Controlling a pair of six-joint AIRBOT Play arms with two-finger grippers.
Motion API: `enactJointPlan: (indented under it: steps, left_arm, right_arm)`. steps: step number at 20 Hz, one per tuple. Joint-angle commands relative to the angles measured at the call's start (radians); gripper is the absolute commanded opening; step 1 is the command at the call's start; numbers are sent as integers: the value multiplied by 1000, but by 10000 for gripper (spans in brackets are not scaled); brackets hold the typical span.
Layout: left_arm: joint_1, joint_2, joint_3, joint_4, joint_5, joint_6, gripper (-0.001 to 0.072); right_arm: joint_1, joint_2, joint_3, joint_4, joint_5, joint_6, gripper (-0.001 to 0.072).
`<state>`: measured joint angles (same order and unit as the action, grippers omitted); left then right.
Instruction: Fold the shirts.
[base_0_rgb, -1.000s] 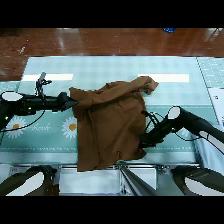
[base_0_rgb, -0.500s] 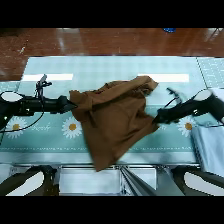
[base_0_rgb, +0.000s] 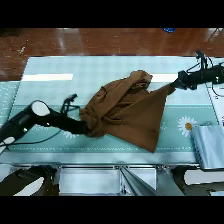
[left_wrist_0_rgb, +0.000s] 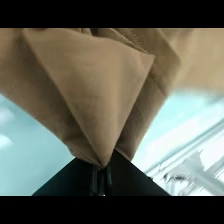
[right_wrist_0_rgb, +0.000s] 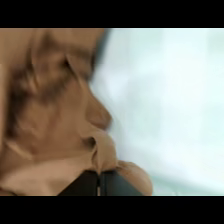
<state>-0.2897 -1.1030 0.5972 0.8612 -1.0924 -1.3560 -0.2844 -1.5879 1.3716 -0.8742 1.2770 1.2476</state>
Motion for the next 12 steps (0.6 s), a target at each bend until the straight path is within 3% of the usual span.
enactJointPlan:
  steps: [1, 3, 4, 5, 6, 7, 10, 12]
  left_arm:
    - [-120, 5, -49, 120, 31, -156, 27]
    - [-114, 6, -51, 151, 35, -183, 28]
    - [-106, 5, -48, 140, 33, -183, 38]
    - [-98, 5, -40, 137, 16, -182, 163]
    - [-86, 5, -22, 144, -11, -178, 448]
    - [-68, 5, 2, 161, -50, -175, 509]
    - [48, 42, 124, 191, -242, -39, 509]
    - [189, 123, 193, 198, -256, -4, 508]
  right_arm:
    - [45, -136, 160, 76, -5, 27, 16]
    - [77, -172, 183, 77, -11, 35, 17]
    - [87, -177, 183, 74, -19, 41, 91]
    - [93, -177, 183, 69, -25, 48, 340]
    - [93, -175, 183, 68, -23, 50, 410]
    - [84, -167, 184, 60, -12, 64, 410]
    - [2, -101, 186, 23, 102, 61, 410]
    - [-77, -19, 164, -92, 155, 57, 409]
